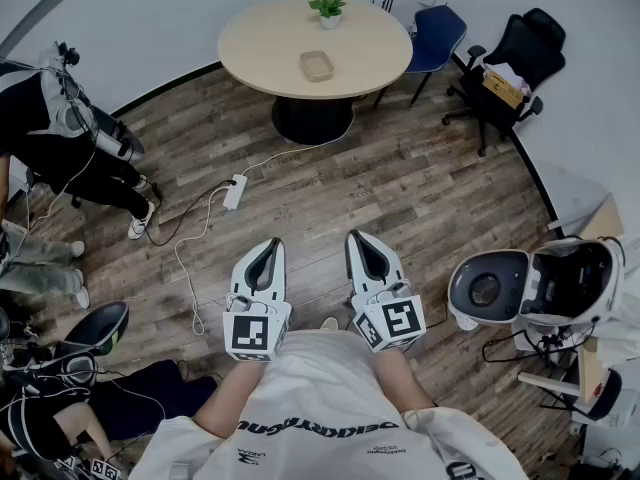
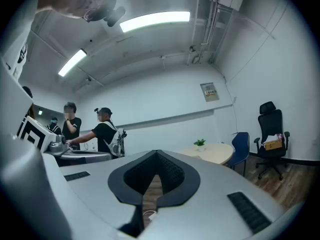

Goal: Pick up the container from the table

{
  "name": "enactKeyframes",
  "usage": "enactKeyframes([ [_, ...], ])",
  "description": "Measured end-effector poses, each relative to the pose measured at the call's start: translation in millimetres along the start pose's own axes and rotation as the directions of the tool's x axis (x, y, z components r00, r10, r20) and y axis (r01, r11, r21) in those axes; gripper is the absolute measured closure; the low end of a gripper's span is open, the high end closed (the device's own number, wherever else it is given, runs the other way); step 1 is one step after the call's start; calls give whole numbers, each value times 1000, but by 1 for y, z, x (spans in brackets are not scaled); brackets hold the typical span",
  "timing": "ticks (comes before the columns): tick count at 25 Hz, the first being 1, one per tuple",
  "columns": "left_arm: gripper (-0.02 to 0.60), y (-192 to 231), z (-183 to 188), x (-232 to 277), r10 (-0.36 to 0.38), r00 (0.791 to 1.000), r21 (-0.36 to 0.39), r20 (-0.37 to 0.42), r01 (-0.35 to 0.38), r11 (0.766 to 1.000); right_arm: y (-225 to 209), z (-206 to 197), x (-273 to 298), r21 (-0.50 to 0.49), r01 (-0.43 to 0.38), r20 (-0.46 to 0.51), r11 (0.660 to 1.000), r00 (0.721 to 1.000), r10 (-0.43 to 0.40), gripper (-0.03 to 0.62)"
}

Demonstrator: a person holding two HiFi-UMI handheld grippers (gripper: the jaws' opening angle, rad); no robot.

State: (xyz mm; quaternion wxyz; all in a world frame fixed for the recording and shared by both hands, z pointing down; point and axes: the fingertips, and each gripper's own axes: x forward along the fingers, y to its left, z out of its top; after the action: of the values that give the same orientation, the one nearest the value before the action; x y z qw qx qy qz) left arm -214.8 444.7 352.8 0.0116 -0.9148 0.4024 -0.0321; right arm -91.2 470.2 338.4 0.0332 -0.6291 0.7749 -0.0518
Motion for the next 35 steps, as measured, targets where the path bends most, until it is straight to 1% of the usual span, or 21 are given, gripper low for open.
enactKeyframes([
  [3, 565, -9, -3, 6, 9, 1000, 0, -3, -9, 1000, -12, -2, -3, 3, -5, 4, 1000, 1000, 5, 569],
  [6, 565, -18, -3, 13, 28, 1000, 5, 7, -28, 1000, -22, 2, -6, -11, -28, 20, 1000, 999, 28, 569],
  [9, 565, -27, -7, 13, 71, 998, 7, -2, -70, 997, -32, 5, -14, -53, -27, 23, 998, 999, 28, 569],
  [11, 565, -31, -12, 13, 97, 995, -11, -23, -97, 995, -40, 3, -17, -52, -20, 26, 998, 999, 21, 569],
  [14, 565, -31, -16, 21, 95, 995, 2, -36, -95, 996, -52, 1, -6, -24, -21, 27, 999, 999, 21, 569],
  [17, 565, -26, -22, 42, 90, 995, 12, -45, -90, 996, -66, -4, 12, -13, -18, 24, 1000, 1000, 18, 569],
  [21, 565, -11, -32, 91, 90, 995, -34, -41, -92, 995, -91, -6, 50, -24, -26, 13, 999, 1000, 26, 569],
  [24, 565, 10, -32, 141, 82, 996, -52, -37, -84, 995, -116, -3, 96, -33, -7, 6, 999, 1000, 7, 569],
  [27, 565, 37, -22, 197, 52, 999, -52, -8, -52, 997, -141, 9, 149, -54, 13, 6, 998, 1000, -13, 569],
  [29, 565, 58, -14, 233, 35, 999, -65, 7, -35, 997, -154, 18, 184, -56, 17, 1, 998, 1000, -17, 569],
  [31, 565, 78, -4, 264, 25, 1000, -82, 18, -24, 996, -163, 24, 215, -54, 19, -10, 998, 1000, -19, 569],
  [35, 566, 109, 9, 323, -4, 999, -90, 40, 8, 996, -187, 32, 274, -53, 42, -10, 998, 999, -43, 568],
])
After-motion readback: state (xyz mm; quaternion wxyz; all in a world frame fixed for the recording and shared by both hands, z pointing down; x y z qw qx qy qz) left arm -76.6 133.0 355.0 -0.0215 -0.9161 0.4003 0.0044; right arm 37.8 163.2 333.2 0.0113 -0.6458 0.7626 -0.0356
